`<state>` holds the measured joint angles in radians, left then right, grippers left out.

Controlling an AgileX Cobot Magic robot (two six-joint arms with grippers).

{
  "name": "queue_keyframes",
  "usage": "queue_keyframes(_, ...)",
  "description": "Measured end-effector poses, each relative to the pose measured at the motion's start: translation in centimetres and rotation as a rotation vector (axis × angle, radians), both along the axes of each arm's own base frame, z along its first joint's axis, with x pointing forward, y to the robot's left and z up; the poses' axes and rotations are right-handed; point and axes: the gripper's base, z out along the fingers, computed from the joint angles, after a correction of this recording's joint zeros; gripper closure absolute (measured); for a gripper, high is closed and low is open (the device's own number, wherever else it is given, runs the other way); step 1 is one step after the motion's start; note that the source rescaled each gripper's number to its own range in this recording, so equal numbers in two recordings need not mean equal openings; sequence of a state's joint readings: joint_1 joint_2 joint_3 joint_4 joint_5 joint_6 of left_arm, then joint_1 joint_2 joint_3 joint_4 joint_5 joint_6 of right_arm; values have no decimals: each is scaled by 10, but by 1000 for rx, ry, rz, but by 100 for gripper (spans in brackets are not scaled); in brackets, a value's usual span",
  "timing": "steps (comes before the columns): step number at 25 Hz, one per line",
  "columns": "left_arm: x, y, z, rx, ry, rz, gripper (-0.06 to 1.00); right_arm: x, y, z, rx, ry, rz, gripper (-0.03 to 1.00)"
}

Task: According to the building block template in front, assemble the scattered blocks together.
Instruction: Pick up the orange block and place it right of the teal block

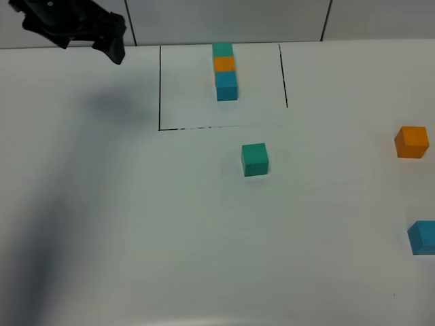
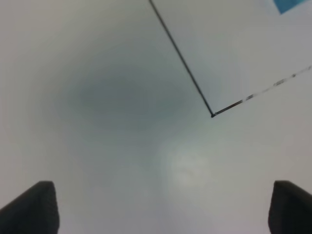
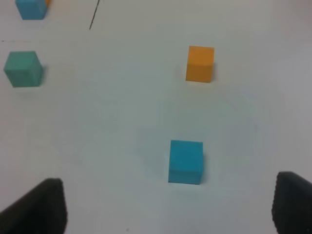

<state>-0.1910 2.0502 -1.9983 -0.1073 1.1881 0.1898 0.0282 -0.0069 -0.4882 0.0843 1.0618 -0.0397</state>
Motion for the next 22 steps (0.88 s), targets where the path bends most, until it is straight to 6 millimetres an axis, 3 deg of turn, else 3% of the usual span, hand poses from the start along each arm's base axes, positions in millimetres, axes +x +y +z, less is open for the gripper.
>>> queue_keyframes(6,-39,37,6,6,55,88,13,0,0,0,2,0,-1,24)
queue_keyframes(10,-73,52,15,-10,-6,147,15,0,0,0,2,0,-1,24)
queue_keyframes(22,-214,69,61,-60,-329,211,14,0,0,0,2,0,-1,24)
